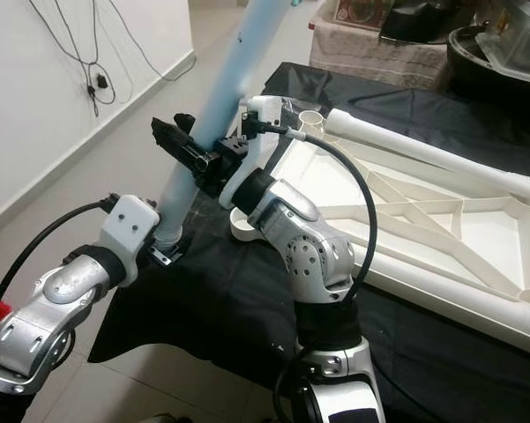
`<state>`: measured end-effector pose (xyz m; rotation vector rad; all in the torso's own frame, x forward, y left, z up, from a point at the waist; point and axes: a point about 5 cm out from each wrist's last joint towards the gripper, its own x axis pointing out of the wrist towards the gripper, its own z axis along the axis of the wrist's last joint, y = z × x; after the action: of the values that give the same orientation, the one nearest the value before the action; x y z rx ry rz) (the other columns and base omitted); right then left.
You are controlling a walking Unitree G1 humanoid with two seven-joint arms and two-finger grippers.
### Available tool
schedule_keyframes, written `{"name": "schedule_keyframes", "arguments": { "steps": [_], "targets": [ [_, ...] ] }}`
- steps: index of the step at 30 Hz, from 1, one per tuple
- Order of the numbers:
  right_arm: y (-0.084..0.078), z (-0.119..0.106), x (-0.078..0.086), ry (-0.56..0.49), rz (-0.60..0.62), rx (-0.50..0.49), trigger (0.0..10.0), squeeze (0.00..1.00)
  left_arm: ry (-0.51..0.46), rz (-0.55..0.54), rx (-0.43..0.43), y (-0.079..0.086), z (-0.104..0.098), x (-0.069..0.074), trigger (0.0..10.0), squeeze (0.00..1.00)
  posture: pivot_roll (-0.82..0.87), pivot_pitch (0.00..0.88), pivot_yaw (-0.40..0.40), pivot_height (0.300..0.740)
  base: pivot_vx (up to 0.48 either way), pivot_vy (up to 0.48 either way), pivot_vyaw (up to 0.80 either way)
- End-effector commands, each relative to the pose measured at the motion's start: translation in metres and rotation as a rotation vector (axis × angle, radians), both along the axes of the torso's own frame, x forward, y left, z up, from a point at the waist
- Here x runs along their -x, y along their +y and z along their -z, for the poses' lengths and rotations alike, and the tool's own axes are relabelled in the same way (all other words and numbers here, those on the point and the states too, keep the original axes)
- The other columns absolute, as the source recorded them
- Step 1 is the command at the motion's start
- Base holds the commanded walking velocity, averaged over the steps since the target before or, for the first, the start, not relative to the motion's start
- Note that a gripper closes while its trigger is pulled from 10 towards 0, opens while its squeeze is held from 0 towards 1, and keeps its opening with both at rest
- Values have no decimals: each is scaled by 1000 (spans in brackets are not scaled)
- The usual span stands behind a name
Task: Building children table
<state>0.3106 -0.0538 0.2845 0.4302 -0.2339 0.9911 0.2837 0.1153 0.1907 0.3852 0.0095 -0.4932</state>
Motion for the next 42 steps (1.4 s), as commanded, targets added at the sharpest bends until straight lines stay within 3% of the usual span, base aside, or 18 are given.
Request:
{"name": "schedule_keyframes", "arguments": {
  "steps": [1,7,8,11,12,22,23,25,26,28,29,31,32,34,35,37,39,42],
  "targets": [
    [10,0,6,-7,-59,4,10000,0,-2,53,0,-11,0,4,10000,0,89,103,-25,740,0,0,0],
    [12,-1,8,-10,-65,6,10000,0,3,55,1,-12,4,3,10000,0,86,105,-24,740,0,0,0],
    [12,-1,8,-11,-65,6,10000,0,3,53,2,-11,4,3,1451,0,86,105,-24,740,0,0,0],
    [12,-1,9,-10,-67,4,10000,0,-5,47,5,-10,3,2,1451,0,85,107,-25,740,0,0,0],
    [12,-2,9,-11,-69,4,10000,0,-10,45,3,-8,3,1,0,0,84,109,-24,740,0,0,0],
    [13,5,10,-29,-55,44,10000,0,-23,25,-22,-3,5,-1,0,0,83,108,-28,740,0,0,0],
    [12,8,9,-39,-43,62,10000,298,-14,17,-18,-2,7,-1,10000,0,83,108,-27,740,0,0,0],
    [12,8,9,-39,-43,62,10000,298,-14,17,-18,-2,7,-1,10000,0,83,108,-27,740,0,0,0],
    [10,12,8,-47,-46,90,10000,1000,4,26,-2,0,9,2,10000,0,84,108,-29,740,0,0,0],
    [8,15,6,-48,-48,111,10000,1000,32,48,33,2,11,5,10000,0,86,108,-30,740,0,0,0],
    [6,17,5,-46,-56,127,10000,757,64,79,76,2,12,10,10000,0,89,109,-29,740,0,0,0],
    [6,17,5,-46,-56,127,10000,757,64,79,76,2,12,10,10000,0,89,109,-29,740,0,0,0],
    [3,18,3,-42,-70,134,10000,0,108,133,120,2,14,15,10000,0,91,109,-31,740,0,0,0],
    [3,18,3,-42,-70,134,10000,0,108,133,120,2,14,15,10000,0,91,109,-31,740,0,0,0],
    [-2,19,1,-31,-150,144,10000,0,222,262,199,4,19,29,10000,0,96,110,-30,740,0,0,0],
    [-2,19,1,-31,-150,144,10000,0,222,262,199,4,19,29,10000,0,96,110,-30,740,0,0,0],
    [-6,18,3,-14,-249,153,10000,0,298,366,222,6,23,41,10000,0,97,112,-28,740,0,0,0],
    [-10,18,3,-8,-313,164,10000,0,365,439,244,8,26,51,10000,0,96,112,-28,740,0,0,0]
  ]
}}
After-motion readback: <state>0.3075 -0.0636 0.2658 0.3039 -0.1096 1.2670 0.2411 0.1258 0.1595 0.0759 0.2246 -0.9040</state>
